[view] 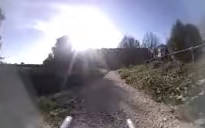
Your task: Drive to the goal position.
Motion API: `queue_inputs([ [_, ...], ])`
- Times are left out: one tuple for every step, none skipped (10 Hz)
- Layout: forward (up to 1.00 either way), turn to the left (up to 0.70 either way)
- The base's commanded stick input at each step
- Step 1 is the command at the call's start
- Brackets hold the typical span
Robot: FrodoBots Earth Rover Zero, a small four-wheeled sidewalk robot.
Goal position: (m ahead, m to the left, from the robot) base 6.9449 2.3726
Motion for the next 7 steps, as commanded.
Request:
queue_inputs([
  [0.50, 0.00],
  [0.50, 0.00],
  [0.50, 0.00],
  [0.50, 0.00],
  [0.50, 0.00],
  [0.50, 0.00],
  [0.50, 0.00],
])
